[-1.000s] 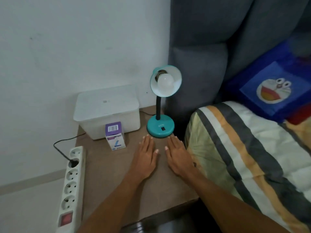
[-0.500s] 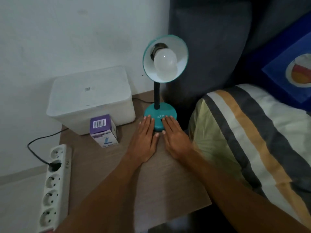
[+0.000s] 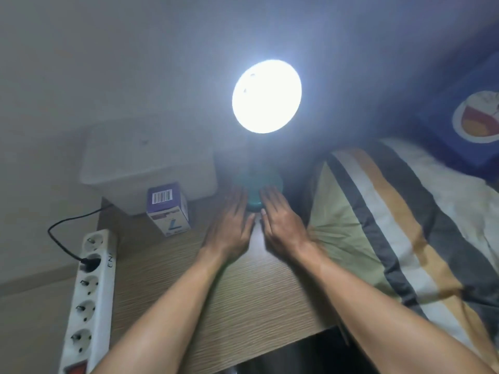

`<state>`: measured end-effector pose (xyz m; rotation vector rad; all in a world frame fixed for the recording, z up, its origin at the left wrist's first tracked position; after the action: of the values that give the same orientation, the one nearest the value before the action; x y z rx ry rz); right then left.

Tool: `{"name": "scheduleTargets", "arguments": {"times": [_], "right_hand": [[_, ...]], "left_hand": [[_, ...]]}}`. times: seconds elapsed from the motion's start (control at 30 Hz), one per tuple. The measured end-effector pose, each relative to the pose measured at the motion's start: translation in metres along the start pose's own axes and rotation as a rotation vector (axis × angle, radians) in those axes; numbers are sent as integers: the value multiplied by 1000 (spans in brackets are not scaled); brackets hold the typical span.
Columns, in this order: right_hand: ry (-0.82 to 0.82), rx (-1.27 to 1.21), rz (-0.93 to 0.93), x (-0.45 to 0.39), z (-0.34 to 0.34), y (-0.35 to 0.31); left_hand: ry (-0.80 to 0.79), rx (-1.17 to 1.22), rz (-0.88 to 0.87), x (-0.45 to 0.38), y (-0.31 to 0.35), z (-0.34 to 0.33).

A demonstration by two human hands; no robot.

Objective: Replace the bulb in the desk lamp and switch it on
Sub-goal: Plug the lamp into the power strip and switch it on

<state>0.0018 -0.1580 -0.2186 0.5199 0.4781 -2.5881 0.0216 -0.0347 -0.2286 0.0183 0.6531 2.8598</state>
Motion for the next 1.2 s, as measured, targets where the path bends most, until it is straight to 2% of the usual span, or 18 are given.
{"name": "scheduleTargets", "arguments": {"times": [0.7,0.9,1.0,1.2], "right_hand": [[19,-7,-15,-3,0,6],[-55,70,-60,-4,-4,8],[-13,94,-58,-4,-3,9],[-61,89,-59,-5,-1,8]], "left_hand": [[11,4,-31,-4,0,-3],[45,0,-73,-2,-1,-3],[56,17,-70,-2,-1,-3],[12,-104,-75,-1,1,-3]]}}
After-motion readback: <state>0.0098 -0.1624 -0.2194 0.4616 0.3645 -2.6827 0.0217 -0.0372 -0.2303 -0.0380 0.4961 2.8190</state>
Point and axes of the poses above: each hand's wrist, its own x-axis away from the middle knuckle, its own z-axis out of the back of the hand, y = z × x, the point moved 8 cm from there along -x, towards the middle knuckle, and after that the axes turned 14 degrees about z, right-handed, at the moved point
